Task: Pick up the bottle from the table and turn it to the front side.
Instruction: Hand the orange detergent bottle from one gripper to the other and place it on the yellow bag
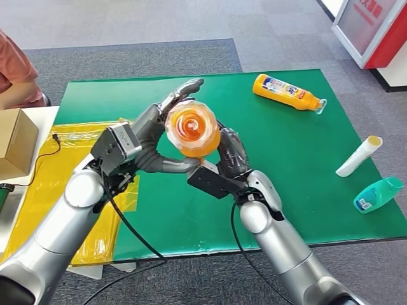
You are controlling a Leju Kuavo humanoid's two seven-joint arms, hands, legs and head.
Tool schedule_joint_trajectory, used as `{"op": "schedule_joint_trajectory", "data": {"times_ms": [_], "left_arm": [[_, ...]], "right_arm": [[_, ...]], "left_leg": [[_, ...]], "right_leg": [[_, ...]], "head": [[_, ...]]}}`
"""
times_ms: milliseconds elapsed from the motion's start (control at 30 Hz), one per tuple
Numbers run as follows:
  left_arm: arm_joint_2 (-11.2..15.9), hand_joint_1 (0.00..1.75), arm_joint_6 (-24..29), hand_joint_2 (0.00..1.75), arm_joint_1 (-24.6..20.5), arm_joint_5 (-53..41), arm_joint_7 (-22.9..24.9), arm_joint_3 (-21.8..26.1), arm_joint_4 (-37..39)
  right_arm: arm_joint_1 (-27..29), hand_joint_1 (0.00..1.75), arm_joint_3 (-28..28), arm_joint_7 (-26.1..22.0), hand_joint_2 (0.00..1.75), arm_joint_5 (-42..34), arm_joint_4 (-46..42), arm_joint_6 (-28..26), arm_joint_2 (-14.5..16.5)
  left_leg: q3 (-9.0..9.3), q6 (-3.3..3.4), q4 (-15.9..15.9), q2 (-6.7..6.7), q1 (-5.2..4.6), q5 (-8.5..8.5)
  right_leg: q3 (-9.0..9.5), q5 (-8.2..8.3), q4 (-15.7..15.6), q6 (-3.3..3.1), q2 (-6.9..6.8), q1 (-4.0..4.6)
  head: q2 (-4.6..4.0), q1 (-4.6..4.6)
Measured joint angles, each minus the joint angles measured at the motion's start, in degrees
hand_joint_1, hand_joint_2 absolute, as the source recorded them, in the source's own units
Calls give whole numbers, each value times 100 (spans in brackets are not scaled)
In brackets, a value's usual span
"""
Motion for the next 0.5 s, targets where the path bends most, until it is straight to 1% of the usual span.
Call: {"op": "schedule_joint_trajectory", "data": {"times_ms": [367,500], "left_arm": [[-2,0,12,175,-38,-138,-9,-77,-26],[3,0,23,175,-92,-422,-10,-81,-34]], "right_arm": [[6,175,5,11,175,10,108,91,-1],[11,175,7,45,175,25,131,168,-7]], "left_leg": [[0,0,0,0,0,0],[0,0,0,0,0,0]], "right_leg": [[0,0,0,0,0,0],[1,0,0,0,0,0]], "head": [[0,0],[0,0]]}}
